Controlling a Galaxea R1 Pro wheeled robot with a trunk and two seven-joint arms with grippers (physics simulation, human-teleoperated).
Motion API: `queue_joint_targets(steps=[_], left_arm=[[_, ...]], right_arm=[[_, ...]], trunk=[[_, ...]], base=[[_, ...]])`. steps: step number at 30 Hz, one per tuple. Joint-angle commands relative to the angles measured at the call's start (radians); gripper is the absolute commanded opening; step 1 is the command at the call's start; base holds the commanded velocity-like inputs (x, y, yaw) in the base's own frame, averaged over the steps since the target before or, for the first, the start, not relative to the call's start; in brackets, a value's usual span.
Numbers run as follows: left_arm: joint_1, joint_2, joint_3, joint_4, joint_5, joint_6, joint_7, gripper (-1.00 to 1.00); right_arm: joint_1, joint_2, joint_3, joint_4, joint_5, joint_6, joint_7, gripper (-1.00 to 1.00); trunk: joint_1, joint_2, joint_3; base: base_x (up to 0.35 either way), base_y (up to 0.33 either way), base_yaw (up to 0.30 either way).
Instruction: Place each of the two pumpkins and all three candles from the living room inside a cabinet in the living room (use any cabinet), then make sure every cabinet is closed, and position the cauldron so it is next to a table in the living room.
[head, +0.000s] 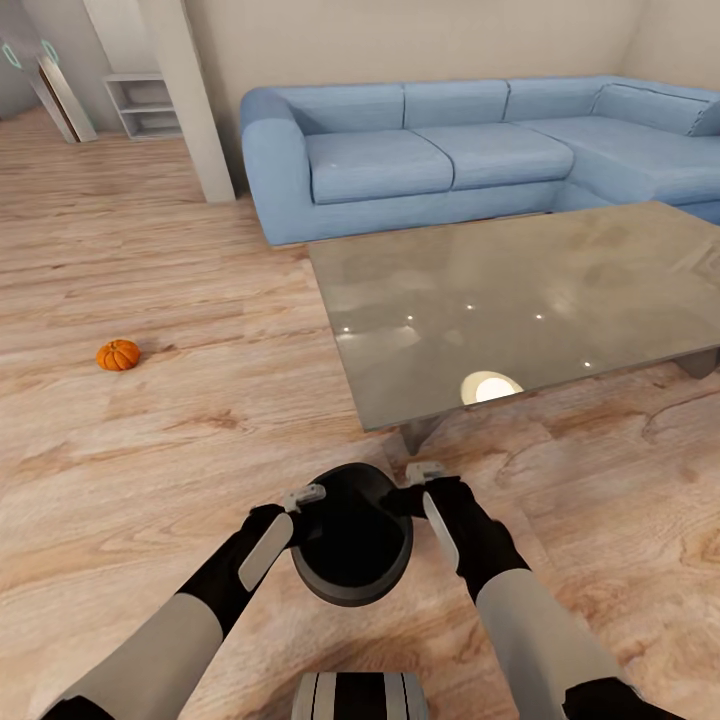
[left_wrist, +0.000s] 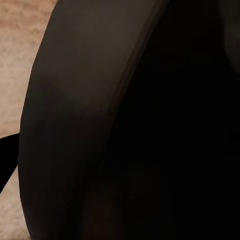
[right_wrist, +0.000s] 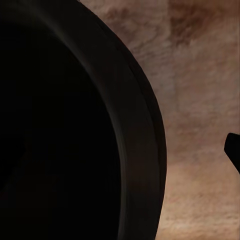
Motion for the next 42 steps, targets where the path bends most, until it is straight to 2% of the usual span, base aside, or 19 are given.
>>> queue_joint_targets(steps=[1, 8, 11, 13, 18, 24, 27, 31, 32, 34, 35, 38, 42], left_arm=[[0.0, 0.0, -0.003, -0.002, 0.021, -0.003, 0.008, 1.0], [0.003, 0.003, -0.002, -0.008, 0.021, -0.003, 0.012, 1.0], [0.01, 0.007, -0.001, -0.023, 0.02, -0.004, 0.013, 1.0], [0.029, 0.015, 0.001, -0.063, 0.02, -0.002, 0.014, 1.0], [0.099, 0.075, 0.004, -0.238, 0.03, 0.01, 0.043, 1.0], [0.133, 0.095, 0.005, -0.318, 0.036, 0.014, 0.059, 1.0], [0.154, 0.099, 0.005, -0.371, 0.037, 0.014, 0.061, 1.0], [0.226, 0.122, 0.025, -0.531, 0.036, 0.04, 0.063, 1.0], [0.261, 0.129, 0.045, -0.605, 0.036, 0.06, 0.065, 1.0], [0.299, 0.131, 0.062, -0.68, 0.037, 0.084, 0.076, 1.0], [0.337, 0.13, 0.074, -0.743, 0.038, 0.102, 0.1, 1.0], [0.396, 0.127, 0.08, -0.808, 0.039, 0.117, 0.144, 1.0], [0.448, 0.127, 0.078, -0.838, 0.039, 0.095, 0.163, 1.0]], right_arm=[[0.001, 0.0, 0.0, -0.006, 0.001, 0.005, 0.003, 1.0], [0.048, 0.0, 0.002, -0.091, 0.004, 0.015, 0.003, 1.0], [0.076, 0.0, 0.003, -0.155, 0.007, 0.064, 0.003, 1.0], [0.097, 0.0, 0.003, -0.209, 0.008, 0.094, 0.003, 1.0], [0.14, 0.0, 0.004, -0.309, 0.01, 0.13, 0.005, 1.0], [0.164, 0.0, 0.008, -0.357, 0.011, 0.137, 0.005, 1.0], [0.2, 0.0, 0.02, -0.423, 0.012, 0.138, 0.004, 1.0], [0.286, 0.0, 0.037, -0.578, 0.014, 0.139, 0.004, 1.0], [0.331, 0.0, 0.04, -0.654, 0.014, 0.139, 0.004, 1.0], [0.386, 0.0, 0.045, -0.724, 0.015, 0.135, 0.003, 1.0], [0.436, 0.0, 0.046, -0.767, 0.016, 0.131, 0.003, 1.0], [0.502, 0.0, 0.046, -0.812, 0.017, 0.118, 0.003, 1.0], [0.54, -0.004, 0.034, -0.833, 0.018, 0.052, 0.005, 1.0]], trunk=[[0.0, 0.0, -0.001], [0.0, 0.0, -0.001], [0.0, 0.0, -0.001], [0.0, 0.0, -0.001], [0.0, 0.0, -0.001], [0.0, 0.0, -0.001], [0.0, 0.0, -0.001], [0.0, 0.0, -0.001], [0.0, 0.0, -0.001], [0.0, 0.0, -0.001], [0.0, 0.0, -0.001], [-0.001, 0.0, 0.003], [-0.002, 0.001, 0.019]], base=[[0.0, 0.0, 0.0], [0.0, 0.0, 0.0], [0.0, 0.0, 0.0], [0.0, 0.0, 0.0], [0.0, 0.0, 0.0], [0.0, 0.0, 0.0], [0.0, 0.0, 0.0], [0.0, 0.0, 0.0], [0.0, 0.0, 0.0], [0.0, 0.0, 0.0], [0.0, 0.0, 0.0], [0.0, 0.0, 0.0], [0.0, 0.0, 0.0]])
